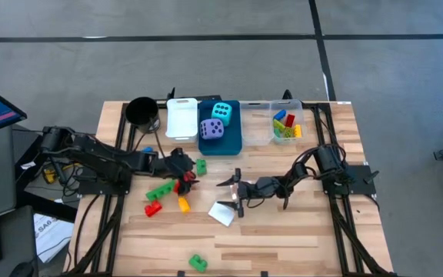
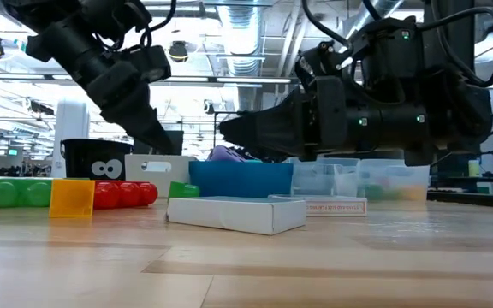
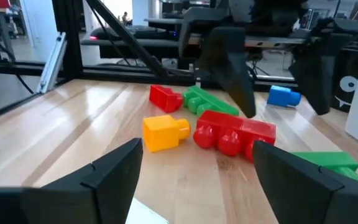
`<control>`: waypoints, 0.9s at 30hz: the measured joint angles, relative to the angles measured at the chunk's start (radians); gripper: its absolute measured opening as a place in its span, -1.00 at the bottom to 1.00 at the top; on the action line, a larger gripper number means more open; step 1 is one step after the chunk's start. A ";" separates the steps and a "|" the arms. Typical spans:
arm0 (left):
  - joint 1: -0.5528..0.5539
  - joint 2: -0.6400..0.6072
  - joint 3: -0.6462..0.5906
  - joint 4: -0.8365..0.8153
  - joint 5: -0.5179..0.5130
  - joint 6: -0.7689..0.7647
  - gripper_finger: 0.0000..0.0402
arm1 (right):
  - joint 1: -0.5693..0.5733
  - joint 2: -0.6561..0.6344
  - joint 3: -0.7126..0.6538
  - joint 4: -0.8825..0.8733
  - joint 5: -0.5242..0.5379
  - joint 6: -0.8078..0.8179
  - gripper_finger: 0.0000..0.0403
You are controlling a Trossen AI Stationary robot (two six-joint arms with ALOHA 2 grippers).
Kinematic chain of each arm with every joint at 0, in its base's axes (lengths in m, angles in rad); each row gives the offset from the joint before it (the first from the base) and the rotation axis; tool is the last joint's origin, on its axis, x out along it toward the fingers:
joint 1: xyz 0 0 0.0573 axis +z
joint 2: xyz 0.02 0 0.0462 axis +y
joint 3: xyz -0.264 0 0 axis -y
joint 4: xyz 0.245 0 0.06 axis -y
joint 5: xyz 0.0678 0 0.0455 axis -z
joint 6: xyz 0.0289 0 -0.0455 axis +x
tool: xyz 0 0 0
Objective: Pick & Place Toys
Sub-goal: Put the top large green game piece into the white bin
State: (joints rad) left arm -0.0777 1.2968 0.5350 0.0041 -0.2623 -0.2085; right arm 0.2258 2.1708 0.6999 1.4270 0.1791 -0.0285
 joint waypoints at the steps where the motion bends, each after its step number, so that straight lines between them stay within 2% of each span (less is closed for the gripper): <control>1: 0.009 0.000 0.000 -0.011 0.000 0.000 0.79 | 0.000 0.000 0.004 -0.007 -0.005 -0.001 0.49; 14: 0.126 0.001 0.000 -0.050 0.092 0.005 0.96 | 0.003 0.000 0.024 -0.063 -0.031 0.002 0.49; 27: 0.169 0.002 0.000 -0.038 0.110 0.150 0.99 | 0.037 0.000 0.024 -0.082 -0.035 0.031 0.49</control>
State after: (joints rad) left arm 0.0913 1.2984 0.5350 -0.0342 -0.1524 -0.0581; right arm 0.2629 2.1708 0.7235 1.3449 0.1440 0.0027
